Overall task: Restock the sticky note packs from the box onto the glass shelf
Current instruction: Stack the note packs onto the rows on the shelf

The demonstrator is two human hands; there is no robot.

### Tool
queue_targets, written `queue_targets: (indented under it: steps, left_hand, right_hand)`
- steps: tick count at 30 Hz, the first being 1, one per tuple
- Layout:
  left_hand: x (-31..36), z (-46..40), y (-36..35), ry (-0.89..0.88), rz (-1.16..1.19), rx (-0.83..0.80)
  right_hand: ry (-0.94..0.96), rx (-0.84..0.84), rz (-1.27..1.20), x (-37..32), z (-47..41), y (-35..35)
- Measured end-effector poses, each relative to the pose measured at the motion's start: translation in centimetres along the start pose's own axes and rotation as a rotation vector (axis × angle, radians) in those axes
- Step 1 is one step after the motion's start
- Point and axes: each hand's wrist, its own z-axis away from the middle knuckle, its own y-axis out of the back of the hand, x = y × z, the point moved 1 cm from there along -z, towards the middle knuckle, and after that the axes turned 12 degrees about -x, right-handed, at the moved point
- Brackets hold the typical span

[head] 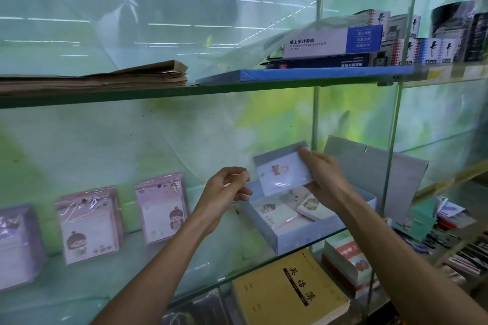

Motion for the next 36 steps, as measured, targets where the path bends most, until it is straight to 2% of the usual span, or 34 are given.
queue_targets:
  steps: [8, 12, 17, 21, 23, 27, 32, 36]
  left_hand:
    - [1.4, 2.5, 2.6, -0.078, 0.074, 0.027]
    - [1.8, 4.3, 5.2, -0.157, 0.050, 0.151]
    - [3.3, 7.4, 8.6, -0.272, -0.107, 0.293]
    - [3.9, 9.8, 10.8, -0.313, -0.268, 0.309]
    - [3.9, 10.8, 11.7, -0.316, -0.298, 0.311]
    - [3.8, 12.6, 13.5, -0.325, -0.297, 0.311]
    - [3.2, 14.1, 15.0, -0.256, 0.016, 0.362]
    - [3.1, 15.2, 15.9, -0.193, 0.070, 0.351]
  right_hand:
    - [0.006, -0.152, -0.213, 0.8, 0.1, -6.4]
    - [-0.020, -0.263, -0.243, 1.7, 0.1, -9.4]
    - [-0.230, -0.446, -0.248, 3.2, 0.8, -12.5]
    - [-0.446, -0.694, -0.262, 3.7, 2.4, -15.1]
    - [-0.467, -0.769, -0.305, 3.6, 3.0, -16.4]
    - [-0.363, -0.739, -0.361, 4.2, 3.3, -18.9]
    - [-0.222, -0.571, -0.208, 4.1, 3.4, -21.2]
    - [-0.143, -0.501, -0.161, 4.0, 4.0, -22.7]
